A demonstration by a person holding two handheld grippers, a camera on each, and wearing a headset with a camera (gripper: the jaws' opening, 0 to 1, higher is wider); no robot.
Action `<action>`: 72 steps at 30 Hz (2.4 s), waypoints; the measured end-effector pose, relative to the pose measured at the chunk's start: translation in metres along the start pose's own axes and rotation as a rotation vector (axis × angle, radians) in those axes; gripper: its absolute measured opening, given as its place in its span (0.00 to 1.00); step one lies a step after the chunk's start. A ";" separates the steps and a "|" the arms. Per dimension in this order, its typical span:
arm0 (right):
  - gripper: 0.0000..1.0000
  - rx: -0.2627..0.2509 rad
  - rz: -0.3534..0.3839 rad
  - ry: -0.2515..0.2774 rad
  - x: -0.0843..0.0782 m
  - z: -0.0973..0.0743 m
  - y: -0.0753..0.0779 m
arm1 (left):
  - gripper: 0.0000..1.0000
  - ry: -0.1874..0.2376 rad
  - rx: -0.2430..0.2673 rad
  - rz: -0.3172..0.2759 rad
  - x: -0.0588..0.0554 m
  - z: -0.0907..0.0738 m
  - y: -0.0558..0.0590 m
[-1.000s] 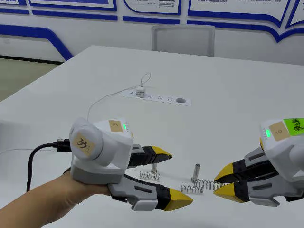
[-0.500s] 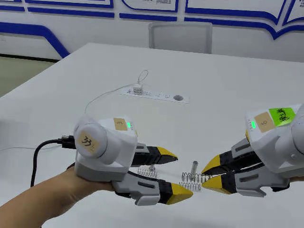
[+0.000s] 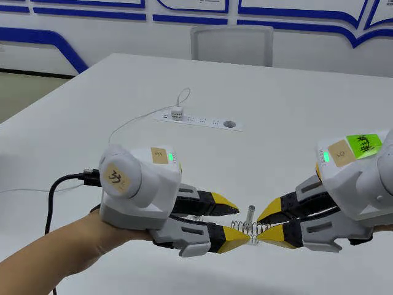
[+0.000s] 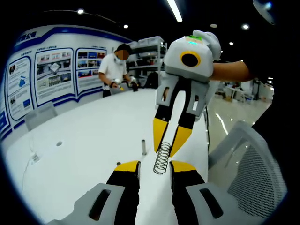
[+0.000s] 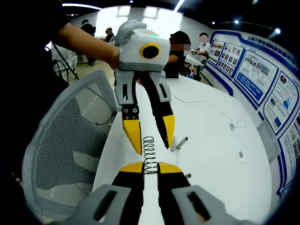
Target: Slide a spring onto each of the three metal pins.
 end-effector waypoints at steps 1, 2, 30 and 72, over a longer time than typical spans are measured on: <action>0.10 -0.001 -0.001 0.001 0.000 0.000 0.000 | 0.25 0.000 -0.002 0.003 0.000 0.000 0.000; 0.10 -0.001 -0.001 0.001 0.000 0.000 0.000 | 0.24 -0.001 -0.003 0.002 0.000 0.000 0.000; 0.12 0.014 -0.025 0.003 -0.003 -0.003 -0.001 | 0.10 -0.040 -0.038 0.123 0.003 0.004 0.009; 0.11 0.091 0.068 0.161 0.008 -0.003 -0.006 | 0.10 -0.102 -0.040 0.158 -0.003 0.000 0.013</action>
Point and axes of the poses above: the centre of the closed fingertips' face, and the gripper's own axes: z roughly forward along the fingers, y roughly to its right, x roughly out of its top, the point moved 10 cm from there along -z, roughly backward along the fingers, and after that the axes turned 5 degrees about z, right-handed, at the moved point
